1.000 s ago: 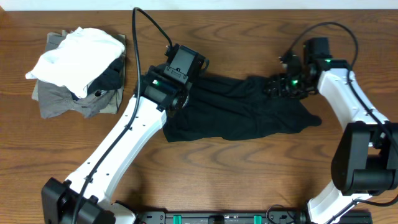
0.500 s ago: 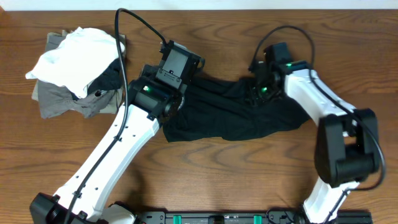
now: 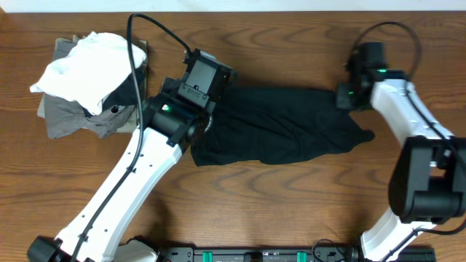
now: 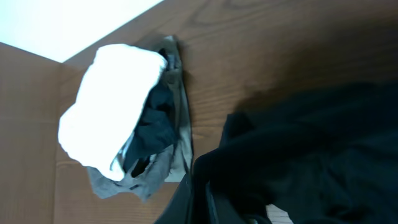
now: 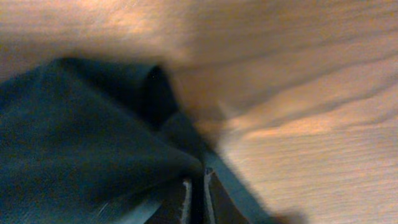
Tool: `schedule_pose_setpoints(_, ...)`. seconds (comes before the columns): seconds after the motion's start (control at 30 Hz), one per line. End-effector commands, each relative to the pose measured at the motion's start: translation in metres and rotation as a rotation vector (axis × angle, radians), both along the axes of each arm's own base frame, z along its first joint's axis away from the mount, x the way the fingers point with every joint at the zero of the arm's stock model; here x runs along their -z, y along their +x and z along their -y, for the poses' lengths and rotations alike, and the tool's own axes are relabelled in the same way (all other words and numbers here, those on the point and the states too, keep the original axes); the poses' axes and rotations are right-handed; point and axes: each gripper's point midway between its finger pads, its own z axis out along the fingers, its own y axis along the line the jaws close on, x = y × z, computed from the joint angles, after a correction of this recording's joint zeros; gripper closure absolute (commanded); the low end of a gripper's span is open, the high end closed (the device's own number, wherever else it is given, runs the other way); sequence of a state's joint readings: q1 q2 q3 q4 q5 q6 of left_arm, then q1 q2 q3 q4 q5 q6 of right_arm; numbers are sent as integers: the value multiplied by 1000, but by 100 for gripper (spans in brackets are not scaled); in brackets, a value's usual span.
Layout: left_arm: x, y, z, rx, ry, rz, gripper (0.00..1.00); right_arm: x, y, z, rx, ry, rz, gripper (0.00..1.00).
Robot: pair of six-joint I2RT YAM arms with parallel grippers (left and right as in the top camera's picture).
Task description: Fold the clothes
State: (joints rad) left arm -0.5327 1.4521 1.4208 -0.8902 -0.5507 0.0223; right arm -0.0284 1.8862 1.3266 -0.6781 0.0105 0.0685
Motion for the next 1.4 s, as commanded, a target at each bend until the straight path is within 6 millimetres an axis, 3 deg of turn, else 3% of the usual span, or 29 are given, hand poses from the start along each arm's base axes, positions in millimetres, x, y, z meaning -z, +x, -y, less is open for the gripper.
schedule_pose_setpoints(0.0, -23, -1, -11, -33, 11, 65, 94, -13, 7, -18, -117, 191, 64, 93)
schedule_pose_setpoints(0.23, -23, -1, -11, -32, 10, 66, 94, -24, 12, -37, -217, 326, 120, 84)
schedule_pose_setpoints(0.33, -23, -1, -11, -32, 10, 66, 94, -22, 0, -44, -219, 365, 70, 81)
schedule_pose_setpoints(0.53, -23, -1, -11, -32, 10, 66, 94, -14, -43, -81, -259, 445, -112, 79)
schedule_pose_setpoints(0.7, -23, -1, -11, -32, 8, 69, 94, -8, -56, -113, -334, 393, -164, 77)
schedule_pose_setpoints(0.8, -23, -1, -11, -32, 8, 69, 94, 2, -57, -109, -285, 295, -179, 78)
schedule_pose_setpoints(0.97, -23, -1, -11, -32, 8, 69, 94, 11, -61, -111, -280, 286, -187, 77)
schedule_pose_setpoints(1.13, -23, -1, -11, -32, 8, 69, 94, 19, -69, -110, -276, 283, -208, 66)
schedule_pose_setpoints(1.37, -23, -1, -11, -31, 7, 69, 94, 21, -66, -110, -280, 284, -190, 70)
